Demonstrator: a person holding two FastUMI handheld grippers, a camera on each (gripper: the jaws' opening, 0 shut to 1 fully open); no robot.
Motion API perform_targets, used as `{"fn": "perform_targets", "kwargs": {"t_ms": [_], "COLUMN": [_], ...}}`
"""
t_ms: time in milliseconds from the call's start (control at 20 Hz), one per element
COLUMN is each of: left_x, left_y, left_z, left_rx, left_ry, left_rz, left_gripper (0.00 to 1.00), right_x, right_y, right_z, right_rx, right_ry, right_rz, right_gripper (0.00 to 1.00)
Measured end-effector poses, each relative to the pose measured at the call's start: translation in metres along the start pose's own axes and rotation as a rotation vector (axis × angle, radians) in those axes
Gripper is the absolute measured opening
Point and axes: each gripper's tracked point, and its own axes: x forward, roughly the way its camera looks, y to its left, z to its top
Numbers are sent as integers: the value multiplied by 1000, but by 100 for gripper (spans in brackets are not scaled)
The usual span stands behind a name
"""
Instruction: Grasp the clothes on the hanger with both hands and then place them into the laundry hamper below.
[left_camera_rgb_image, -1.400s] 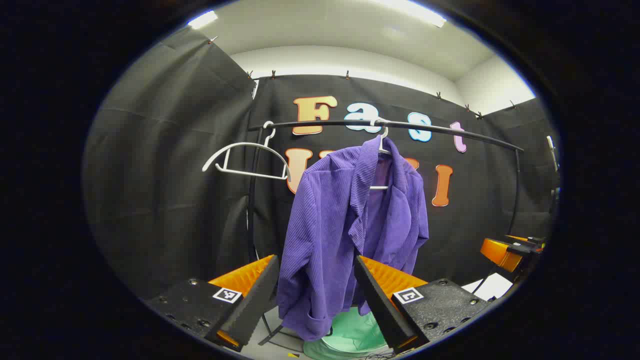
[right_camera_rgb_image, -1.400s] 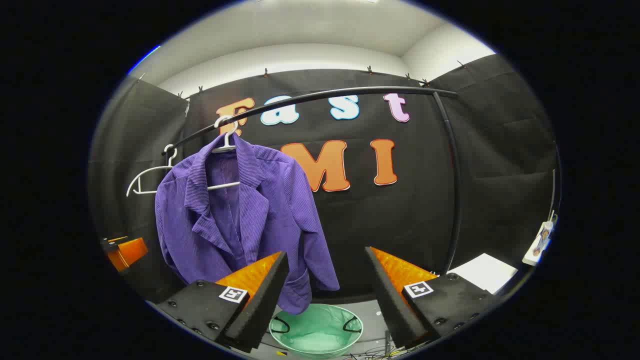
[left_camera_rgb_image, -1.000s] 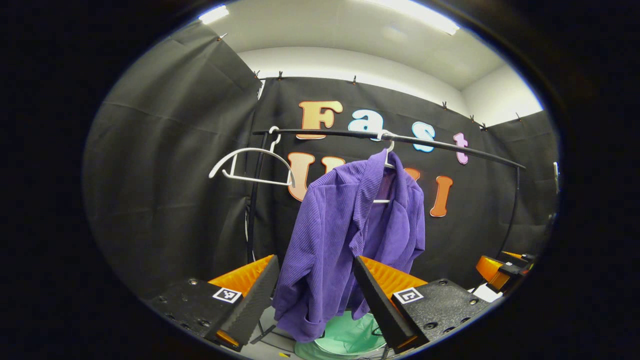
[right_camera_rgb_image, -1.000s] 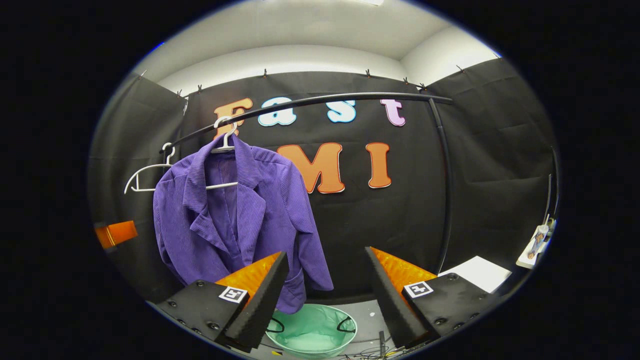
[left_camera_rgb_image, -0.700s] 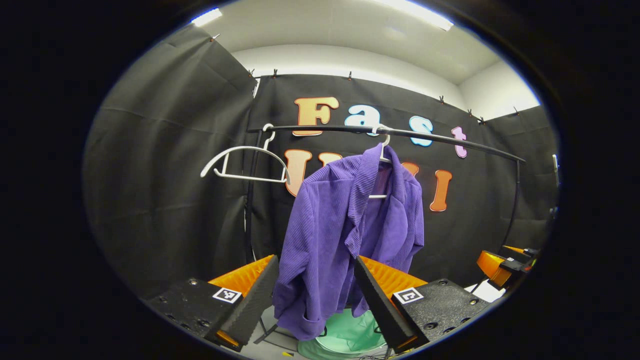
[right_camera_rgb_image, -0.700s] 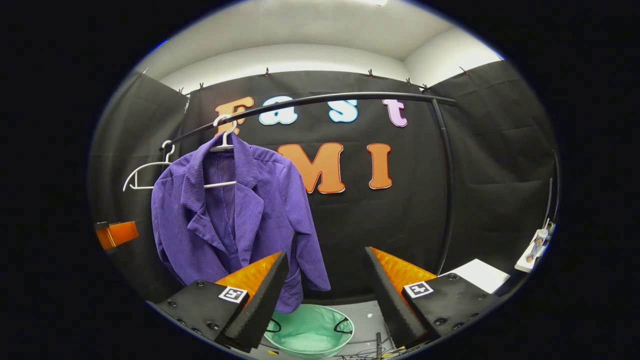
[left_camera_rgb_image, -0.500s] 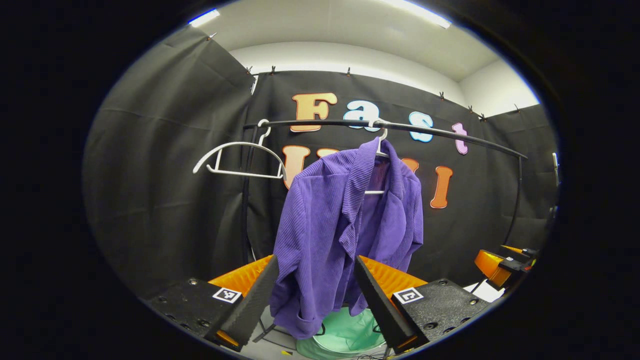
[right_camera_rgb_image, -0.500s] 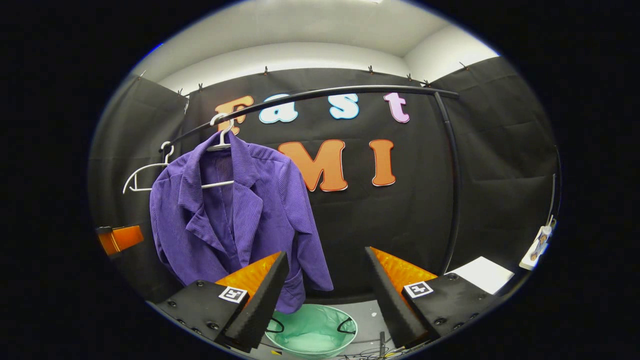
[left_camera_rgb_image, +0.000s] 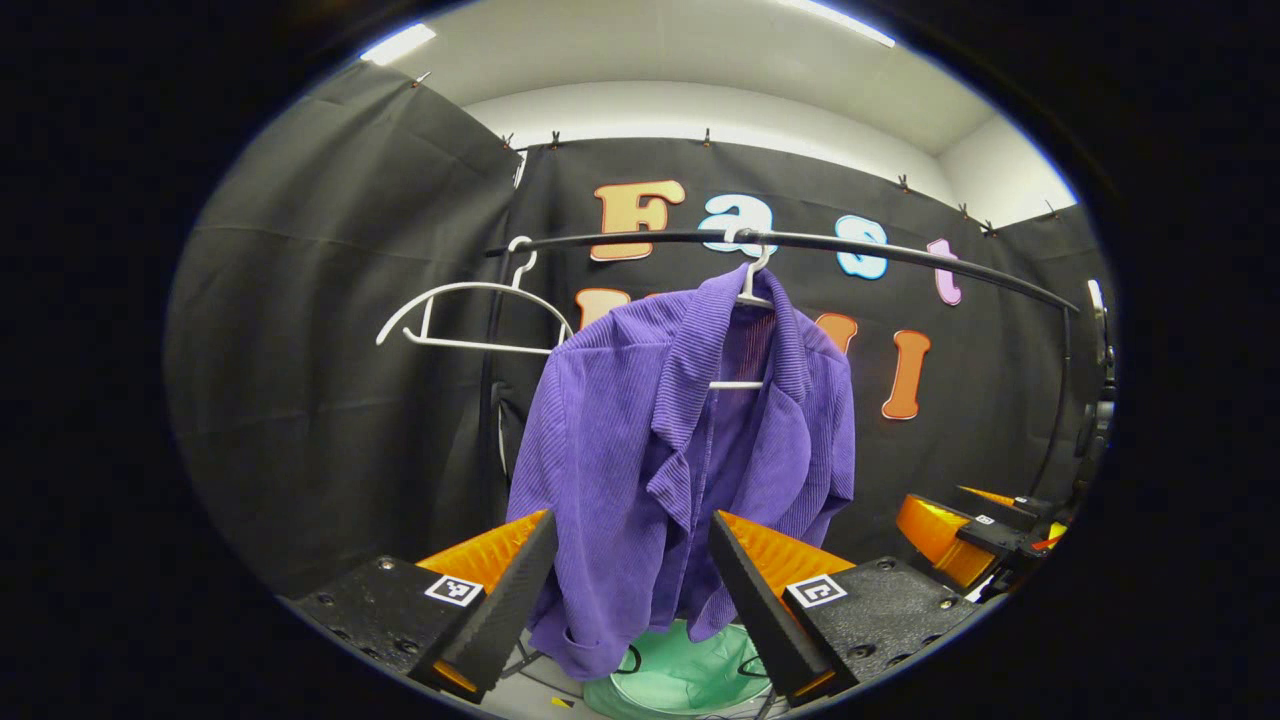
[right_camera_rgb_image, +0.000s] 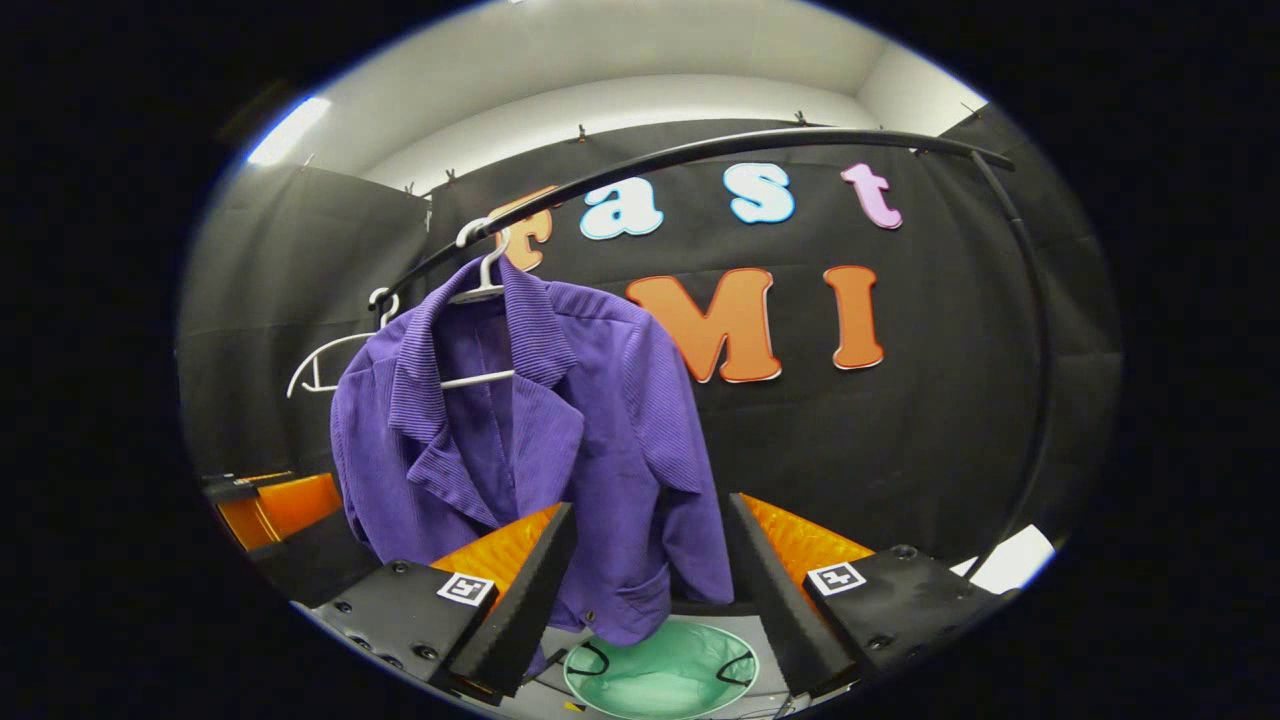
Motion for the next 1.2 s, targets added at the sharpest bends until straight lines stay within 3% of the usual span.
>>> {"fn": "perform_targets", "kwargs": {"t_ms": [250,300,350,400,500,600,650,700,750,950,1000,1100,1150,1200], "left_x": [-8,-10,-12,-14,-16,-17,-16,-16,-15,-6,-3,3,7,12], "left_y": [2,4,4,5,5,7,7,8,9,11,11,7,5,3], "left_z": [-10,-13,-15,-17,-20,-20,-20,-20,-19,-14,-13,-11,-10,-10], "left_rx": [4,6,5,3,-6,-6,-1,6,11,14,11,7,10,18], "left_ry": [5,9,15,22,33,37,40,42,41,33,34,31,30,28], "left_rz": [88,101,114,123,136,149,152,157,161,162,156,138,131,125], "left_gripper": [92,92,92,92,92,92,92,92,92,92,92,92,92,99], "right_x": [34,39,43,49,62,76,83,91,98,134,143,162,170,173], "right_y": [29,34,41,48,59,67,71,73,76,83,83,83,84,84], "right_z": [-1,-1,0,1,3,4,6,6,5,-3,-5,-10,-12,-13], "right_rx": [13,14,13,6,-16,-31,-32,-35,-37,-35,-41,-44,-42,-36], "right_ry": [18,20,19,15,12,1,-3,-4,-5,8,15,28,38,47], "right_rz": [150,171,193,211,239,254,259,256,255,235,226,213,214,221], "right_gripper": [98,90,90,100,88,91,82,85,73,72,80,80,72,76]}}
